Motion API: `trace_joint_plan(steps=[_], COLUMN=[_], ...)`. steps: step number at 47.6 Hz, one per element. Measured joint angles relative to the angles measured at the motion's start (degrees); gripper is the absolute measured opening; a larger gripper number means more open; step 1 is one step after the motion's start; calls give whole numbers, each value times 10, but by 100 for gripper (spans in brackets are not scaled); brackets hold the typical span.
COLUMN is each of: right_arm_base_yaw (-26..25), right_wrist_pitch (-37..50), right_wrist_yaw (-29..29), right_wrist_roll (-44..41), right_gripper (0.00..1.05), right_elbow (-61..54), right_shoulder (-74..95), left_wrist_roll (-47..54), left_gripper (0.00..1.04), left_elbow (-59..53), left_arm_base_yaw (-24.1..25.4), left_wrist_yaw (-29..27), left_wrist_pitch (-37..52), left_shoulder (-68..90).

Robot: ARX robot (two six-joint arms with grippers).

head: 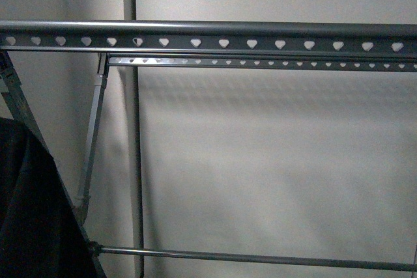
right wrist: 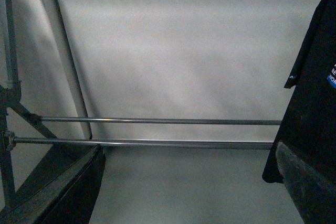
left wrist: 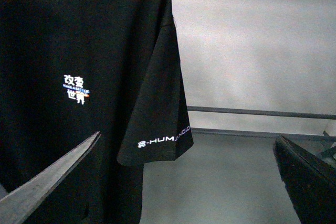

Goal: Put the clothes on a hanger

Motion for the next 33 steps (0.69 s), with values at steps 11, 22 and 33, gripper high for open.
trace_joint_plan(steps=[11, 22, 33], right_arm_base_yaw=[0, 0, 0], right_wrist_pitch=[0, 0, 0], right_wrist_yaw=[0, -1, -1], right_wrist_roll=[0, 0, 0], right_gripper=[97, 97, 97], right_elbow=[0, 0, 0], right_shoulder=[0, 0, 0], left_wrist_roll=[0, -112, -348], left_gripper=[98, 98, 98], left_elbow=[0, 140, 391], left_arm_base_yaw=[0, 69, 81], left_wrist_yaw=[0, 78, -74], left_wrist_pitch=[0, 85, 96], left_shoulder=[0, 320, 652])
